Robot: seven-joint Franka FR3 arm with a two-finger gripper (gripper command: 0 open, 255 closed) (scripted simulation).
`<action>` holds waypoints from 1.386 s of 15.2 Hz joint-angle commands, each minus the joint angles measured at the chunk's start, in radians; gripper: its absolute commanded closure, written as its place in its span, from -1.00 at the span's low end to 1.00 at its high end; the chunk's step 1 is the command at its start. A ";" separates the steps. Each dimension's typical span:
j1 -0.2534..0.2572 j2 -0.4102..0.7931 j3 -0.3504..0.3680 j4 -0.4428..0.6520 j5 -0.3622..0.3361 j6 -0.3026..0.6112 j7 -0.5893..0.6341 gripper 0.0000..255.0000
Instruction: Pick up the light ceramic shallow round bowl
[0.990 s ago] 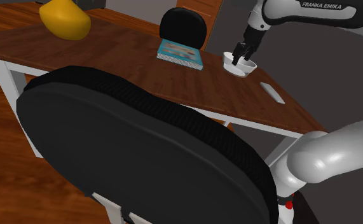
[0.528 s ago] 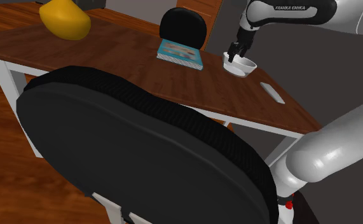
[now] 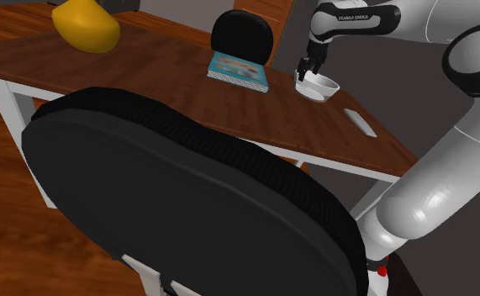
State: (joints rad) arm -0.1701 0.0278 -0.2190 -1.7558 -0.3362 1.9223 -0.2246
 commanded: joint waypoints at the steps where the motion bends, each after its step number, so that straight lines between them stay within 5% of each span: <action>1: -0.001 0.010 -0.001 -0.010 -0.002 0.021 0.004 -1.00; 8: -0.003 0.015 -0.003 -0.065 -0.009 0.078 0.022 -1.00; 9: -0.003 0.015 -0.003 -0.064 -0.009 0.076 0.022 1.00; 21: -0.002 0.011 -0.002 -0.030 -0.005 0.040 0.010 1.00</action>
State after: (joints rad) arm -0.1728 0.0413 -0.2216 -1.7958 -0.3417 1.9734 -0.2121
